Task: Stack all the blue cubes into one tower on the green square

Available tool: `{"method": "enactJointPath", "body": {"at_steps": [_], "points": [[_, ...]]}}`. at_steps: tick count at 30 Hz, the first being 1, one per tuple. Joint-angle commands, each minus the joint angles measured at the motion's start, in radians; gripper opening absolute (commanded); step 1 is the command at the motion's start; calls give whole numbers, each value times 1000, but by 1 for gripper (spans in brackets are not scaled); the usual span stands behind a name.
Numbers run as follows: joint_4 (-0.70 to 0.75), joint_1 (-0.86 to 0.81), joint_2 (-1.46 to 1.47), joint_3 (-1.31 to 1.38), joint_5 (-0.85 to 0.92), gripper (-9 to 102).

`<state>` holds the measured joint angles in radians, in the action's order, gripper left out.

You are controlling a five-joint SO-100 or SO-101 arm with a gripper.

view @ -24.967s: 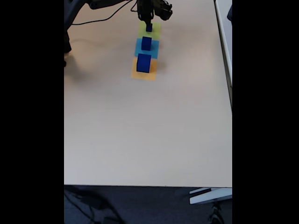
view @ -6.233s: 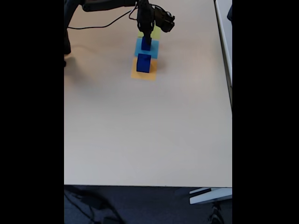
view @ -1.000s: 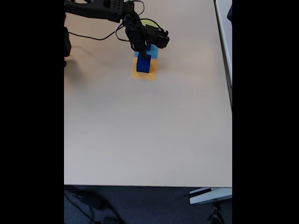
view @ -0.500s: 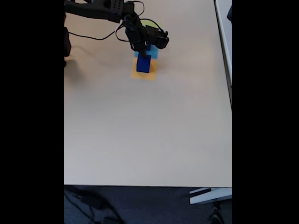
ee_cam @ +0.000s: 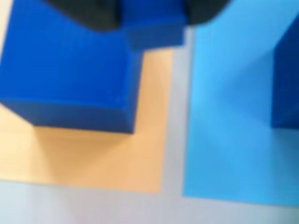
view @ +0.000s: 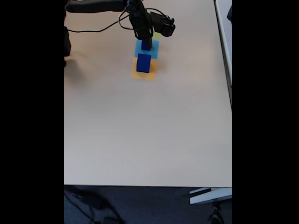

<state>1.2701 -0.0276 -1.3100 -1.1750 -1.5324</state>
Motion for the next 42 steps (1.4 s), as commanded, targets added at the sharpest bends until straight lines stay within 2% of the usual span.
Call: {"method": "enactJointPath", "body": {"at_steps": [1, 18, 36, 42], "points": [[18, 48, 0, 81, -83, 0], [43, 166, 89, 155, -287, 0], [32, 190, 106, 120, -327, 0], [-11, 186, 97, 60, -322, 0]]}}
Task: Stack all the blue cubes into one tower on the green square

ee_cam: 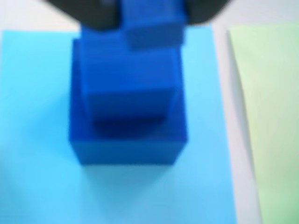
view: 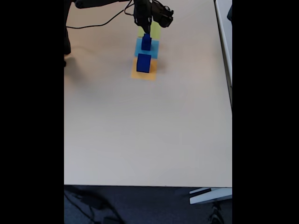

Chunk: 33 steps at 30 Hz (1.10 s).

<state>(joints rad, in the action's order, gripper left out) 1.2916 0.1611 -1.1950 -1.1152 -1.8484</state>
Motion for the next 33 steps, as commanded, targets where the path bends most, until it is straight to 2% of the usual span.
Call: {"method": "enactJointPath", "body": {"at_steps": [1, 33], "points": [[-34, -3, -18, -5, -6, 0], [-52, -21, -32, -40, 31, 1]]}}
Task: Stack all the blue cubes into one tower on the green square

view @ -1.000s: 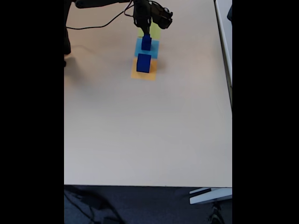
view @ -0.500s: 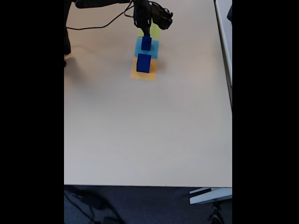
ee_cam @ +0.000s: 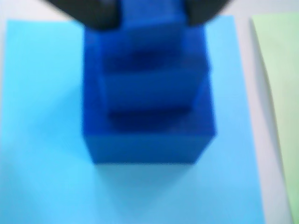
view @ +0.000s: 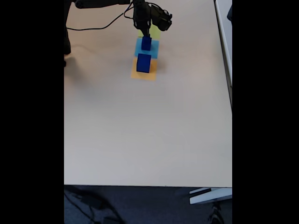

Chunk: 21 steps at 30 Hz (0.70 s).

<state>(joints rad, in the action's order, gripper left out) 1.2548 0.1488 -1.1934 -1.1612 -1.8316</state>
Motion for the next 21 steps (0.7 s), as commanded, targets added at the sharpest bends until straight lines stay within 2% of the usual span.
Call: {"method": "enactJointPath", "body": {"at_steps": [1, 21], "points": [[-15, -11, -35, 6, 15, 1], [-12, 0, -40, 8, 8, 6]]}}
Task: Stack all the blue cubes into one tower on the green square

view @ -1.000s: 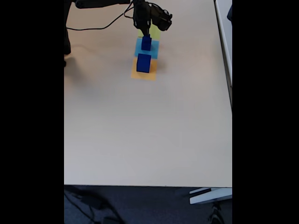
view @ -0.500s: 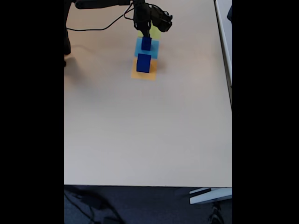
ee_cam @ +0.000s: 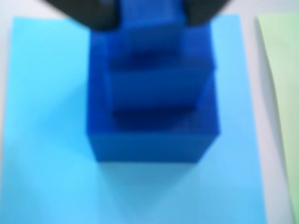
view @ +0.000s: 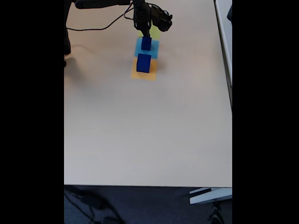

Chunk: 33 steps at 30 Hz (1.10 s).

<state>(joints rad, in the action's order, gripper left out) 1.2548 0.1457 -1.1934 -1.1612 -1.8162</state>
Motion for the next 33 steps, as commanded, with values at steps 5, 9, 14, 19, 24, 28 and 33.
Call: {"method": "enactJointPath", "body": {"at_steps": [5, 9, 14, 19, 24, 28, 33], "points": [[-11, 3, -41, 9, -5, 7], [-5, 3, -41, 18, 0, 7], [20, 8, -38, 55, 5, 8], [60, 21, -15, 153, 0, 8], [86, 35, 35, 291, -6, 8], [84, 32, 60, 368, -3, 8], [75, 3, 77, 436, 34, 8]]}}
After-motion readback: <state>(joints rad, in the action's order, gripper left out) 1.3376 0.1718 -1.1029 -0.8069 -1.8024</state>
